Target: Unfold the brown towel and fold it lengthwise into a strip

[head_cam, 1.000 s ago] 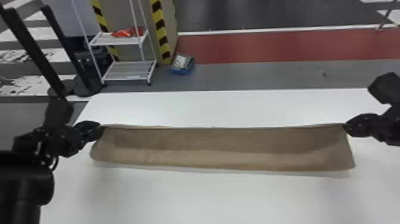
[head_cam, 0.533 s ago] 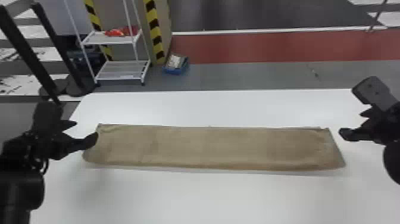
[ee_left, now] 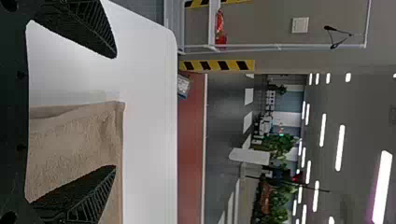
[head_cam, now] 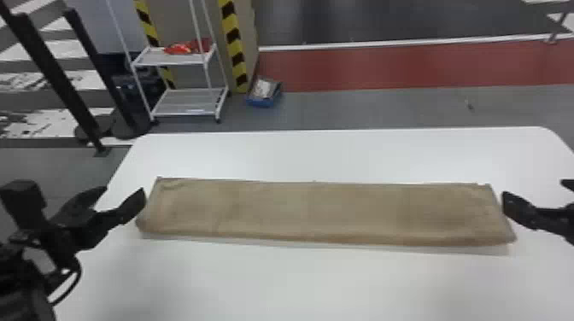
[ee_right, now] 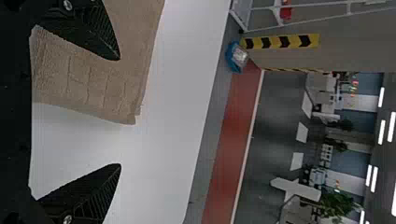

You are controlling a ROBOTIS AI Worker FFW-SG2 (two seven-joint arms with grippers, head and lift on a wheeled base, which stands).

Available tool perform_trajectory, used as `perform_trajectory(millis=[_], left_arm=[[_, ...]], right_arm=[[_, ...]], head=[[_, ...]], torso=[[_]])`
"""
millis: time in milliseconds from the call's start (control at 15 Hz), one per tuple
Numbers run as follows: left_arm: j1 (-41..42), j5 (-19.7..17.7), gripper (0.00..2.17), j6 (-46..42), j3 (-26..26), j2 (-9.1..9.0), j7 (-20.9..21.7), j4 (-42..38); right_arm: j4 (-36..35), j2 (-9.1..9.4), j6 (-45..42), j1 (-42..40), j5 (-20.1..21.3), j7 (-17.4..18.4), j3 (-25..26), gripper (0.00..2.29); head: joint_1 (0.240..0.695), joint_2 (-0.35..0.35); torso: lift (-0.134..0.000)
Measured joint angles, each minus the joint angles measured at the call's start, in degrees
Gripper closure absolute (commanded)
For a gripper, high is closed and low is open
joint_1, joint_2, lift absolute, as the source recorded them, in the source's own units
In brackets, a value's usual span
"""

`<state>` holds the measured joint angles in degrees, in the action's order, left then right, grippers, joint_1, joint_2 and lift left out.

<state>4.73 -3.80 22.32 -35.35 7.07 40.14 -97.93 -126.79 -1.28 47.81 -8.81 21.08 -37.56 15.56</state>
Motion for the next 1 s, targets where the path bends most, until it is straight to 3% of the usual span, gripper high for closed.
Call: perform_trajectory(millis=[200,333,533,667,867,1000], left_arm=[[6.3,-6.7,0.04,-1.5,0.5,-4.84,-1.8,-5.3],[10.4,-9.3,0.04,-5.2,2.0,-6.69,-3.3,-6.9],[18.3,-10.0,0.04,-20.1,6.2,-7.05,-8.8,-7.9],[24.7,-10.7,0.04,-30.0,6.7,-7.06,-11.0,-9.5],[28.4,-11.0,0.04,-34.9,7.0,-7.07,-11.1,-10.3],[29.7,-10.0,0.04,-37.7,8.0,-7.07,-12.3,-10.5]], right_arm=[[-3.8,1.04,-15.2,-9.6,-5.5,8.7,-0.4,0.07],[-3.7,1.09,-27.4,-16.6,-8.0,15.8,-3.1,0.07],[-1.5,1.1,-47.2,-26.3,-9.3,26.1,-8.0,0.08],[1.9,1.1,-52.8,-27.6,-9.5,29.9,-11.7,0.08],[6.2,1.1,-58.0,-28.4,-10.0,36.5,-15.7,0.08],[7.5,1.1,-58.8,-28.6,-10.6,38.5,-19.1,0.08]], head=[[0.695,0.137],[0.695,0.143],[0.695,0.196],[0.695,0.238],[0.695,0.266],[0.695,0.297]], torso=[[-0.126],[-0.126],[-0.126],[-0.126],[-0.126],[-0.126]])
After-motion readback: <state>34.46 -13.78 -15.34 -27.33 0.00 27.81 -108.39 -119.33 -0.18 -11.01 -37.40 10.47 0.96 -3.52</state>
